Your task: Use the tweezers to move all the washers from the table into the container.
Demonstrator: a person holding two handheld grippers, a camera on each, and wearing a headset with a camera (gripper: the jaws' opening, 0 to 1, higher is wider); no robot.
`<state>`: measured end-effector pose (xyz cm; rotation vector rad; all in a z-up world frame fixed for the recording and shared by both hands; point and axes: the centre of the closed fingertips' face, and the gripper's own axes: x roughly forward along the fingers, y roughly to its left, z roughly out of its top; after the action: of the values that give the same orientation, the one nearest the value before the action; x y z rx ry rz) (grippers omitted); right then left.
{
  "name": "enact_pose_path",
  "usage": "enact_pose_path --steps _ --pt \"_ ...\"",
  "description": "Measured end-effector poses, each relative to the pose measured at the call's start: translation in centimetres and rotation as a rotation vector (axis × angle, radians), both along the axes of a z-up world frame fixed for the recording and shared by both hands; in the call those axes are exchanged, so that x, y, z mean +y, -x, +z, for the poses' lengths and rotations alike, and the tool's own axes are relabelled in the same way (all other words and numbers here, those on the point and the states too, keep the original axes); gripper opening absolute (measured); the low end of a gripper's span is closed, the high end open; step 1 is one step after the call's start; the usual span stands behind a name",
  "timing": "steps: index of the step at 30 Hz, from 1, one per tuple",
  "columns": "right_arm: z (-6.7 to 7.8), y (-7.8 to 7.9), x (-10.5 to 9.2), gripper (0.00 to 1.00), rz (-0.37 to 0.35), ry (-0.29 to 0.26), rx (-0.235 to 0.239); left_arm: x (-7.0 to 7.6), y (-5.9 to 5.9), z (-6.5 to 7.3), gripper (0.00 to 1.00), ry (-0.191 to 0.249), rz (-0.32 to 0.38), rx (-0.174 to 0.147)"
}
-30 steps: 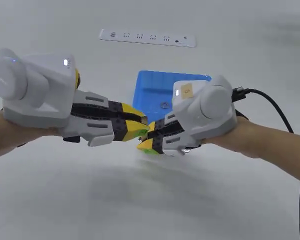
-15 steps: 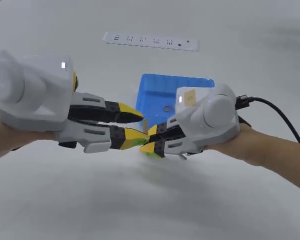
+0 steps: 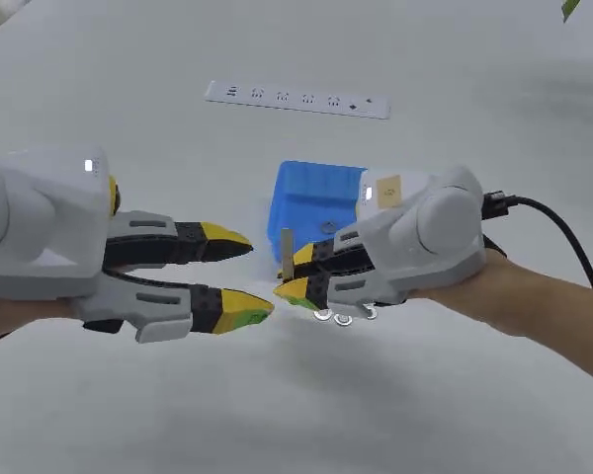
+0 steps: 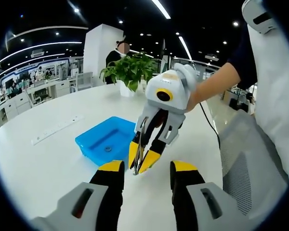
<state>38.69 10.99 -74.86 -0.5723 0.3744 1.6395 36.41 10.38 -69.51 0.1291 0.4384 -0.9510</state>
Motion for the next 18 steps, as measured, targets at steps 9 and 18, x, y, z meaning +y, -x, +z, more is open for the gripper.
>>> enact_pose_path --steps 9,18 --pt "1.7 0.5 0.0 0.08 -0.015 -0.029 0.001 0.6 0.4 0.7 0.44 0.015 0.037 -0.021" --pt "4.6 -1.0 -0.3 0.08 -0.063 -0.079 -0.013 1.5 0.7 1.0 0.49 0.047 0.079 -0.019"
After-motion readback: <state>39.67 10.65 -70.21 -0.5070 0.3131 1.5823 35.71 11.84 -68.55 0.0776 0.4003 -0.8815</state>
